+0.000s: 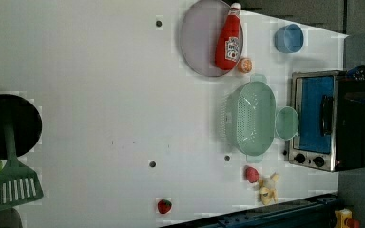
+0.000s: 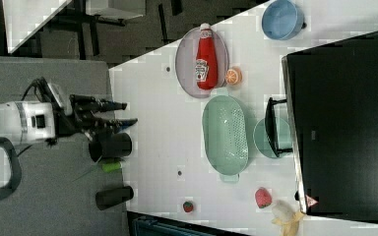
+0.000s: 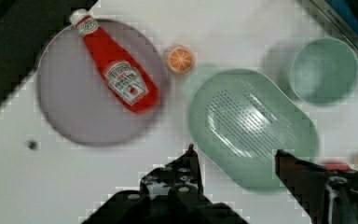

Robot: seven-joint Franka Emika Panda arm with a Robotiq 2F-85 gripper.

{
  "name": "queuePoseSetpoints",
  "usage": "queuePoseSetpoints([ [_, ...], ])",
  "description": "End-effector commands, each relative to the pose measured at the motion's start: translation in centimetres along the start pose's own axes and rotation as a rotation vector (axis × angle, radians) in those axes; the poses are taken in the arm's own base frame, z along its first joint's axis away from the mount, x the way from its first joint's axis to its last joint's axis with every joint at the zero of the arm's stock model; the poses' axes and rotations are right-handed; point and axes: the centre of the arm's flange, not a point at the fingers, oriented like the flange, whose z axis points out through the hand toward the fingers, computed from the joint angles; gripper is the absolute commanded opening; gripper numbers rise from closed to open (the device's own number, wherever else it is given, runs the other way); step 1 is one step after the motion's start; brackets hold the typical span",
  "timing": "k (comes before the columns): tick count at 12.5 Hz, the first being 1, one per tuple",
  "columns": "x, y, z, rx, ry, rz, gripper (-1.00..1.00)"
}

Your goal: Drag strainer right to left.

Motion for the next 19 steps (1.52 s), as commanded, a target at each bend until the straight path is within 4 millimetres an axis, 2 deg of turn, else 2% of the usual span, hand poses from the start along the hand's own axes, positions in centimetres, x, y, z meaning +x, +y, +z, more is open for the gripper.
queuePoseSetpoints([
  [1, -7.8, 15.2, -9.3, 0.0, -0.004, 0.147, 0.4],
  [2, -7.7, 15.0, -8.5, -0.012, -0.014, 0.146, 0.6],
  [4, -7.3, 14.0, -5.3, -0.047, -0.04, 0.14, 1.0],
  [6, -6.5, 12.5, -0.6, -0.076, -0.059, 0.142, 1.0],
  [9, -5.2, 9.8, 8.8, -0.087, -0.055, 0.187, 1.0],
  [12, -4.6, 7.9, 18.1, -0.076, -0.032, 0.358, 1.0],
  [14, -4.4, 6.9, 23.6, -0.052, -0.013, 0.468, 1.0],
  [17, -4.3, 5.8, 30.2, -0.03, 0.001, 0.538, 1.0],
  [19, -4.6, 5.3, 33.8, -0.024, 0.003, 0.591, 1.0],
])
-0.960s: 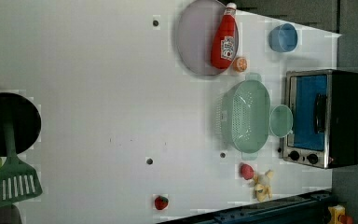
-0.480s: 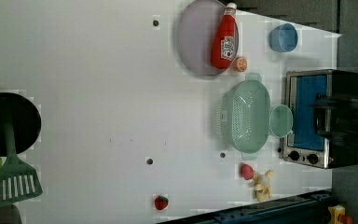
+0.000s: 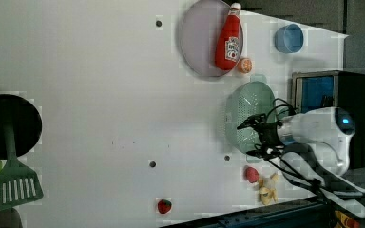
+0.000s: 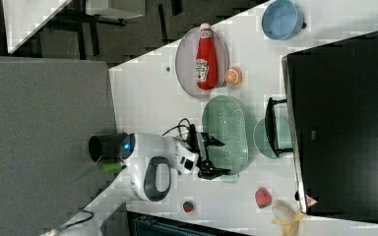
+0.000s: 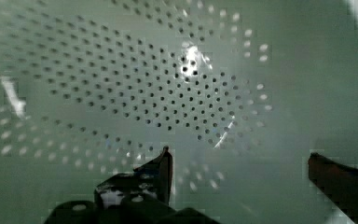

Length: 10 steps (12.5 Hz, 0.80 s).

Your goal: Drag strainer right to left.

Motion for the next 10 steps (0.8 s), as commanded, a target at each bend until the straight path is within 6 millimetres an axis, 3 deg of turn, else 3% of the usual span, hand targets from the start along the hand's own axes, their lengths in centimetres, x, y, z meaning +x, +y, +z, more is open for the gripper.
queuePoseSetpoints([
  [1, 1.3, -2.8, -3.4, 0.201, 0.036, 0.189, 1.0],
  [6, -0.9, -3.9, 1.2, 0.209, 0.023, 0.182, 1.0],
  [10, -3.5, -4.6, 1.3, 0.206, 0.015, 0.137, 1.0],
])
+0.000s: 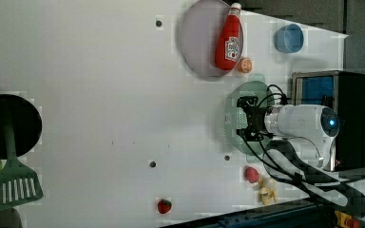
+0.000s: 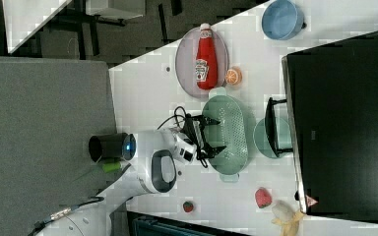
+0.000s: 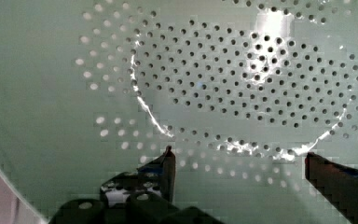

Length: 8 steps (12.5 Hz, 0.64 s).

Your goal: Drag strainer right to left.

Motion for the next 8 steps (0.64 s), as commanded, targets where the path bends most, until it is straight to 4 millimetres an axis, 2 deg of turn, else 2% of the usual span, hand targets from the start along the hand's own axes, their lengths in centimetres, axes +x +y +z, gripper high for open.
queuePoseSetpoints([
  [1, -2.3, -0.1, 0.7, -0.005, -0.017, 0.036, 1.0],
  [8, -7.1, -0.5, 1.0, -0.04, -0.054, 0.04, 1.0],
])
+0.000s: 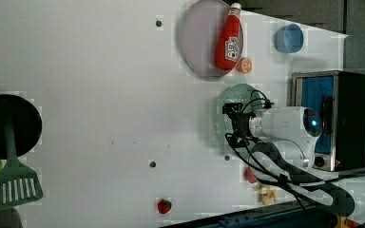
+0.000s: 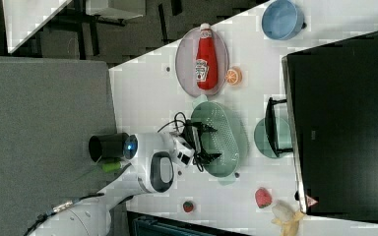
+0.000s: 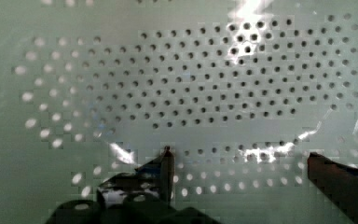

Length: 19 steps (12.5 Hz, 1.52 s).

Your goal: Drag strainer right to left.

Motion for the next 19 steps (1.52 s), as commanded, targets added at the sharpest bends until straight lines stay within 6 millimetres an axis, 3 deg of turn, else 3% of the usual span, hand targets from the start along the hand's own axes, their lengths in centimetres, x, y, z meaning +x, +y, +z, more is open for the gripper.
queuePoseSetpoints([
  [1, -4.0, -0.9, -1.2, 0.011, -0.017, 0.036, 1.0],
  [8, -12.1, -3.1, -0.9, -0.007, -0.041, 0.198, 1.0],
  [19, -24.1, -5.7, -0.5, -0.011, -0.089, 0.186, 1.0],
])
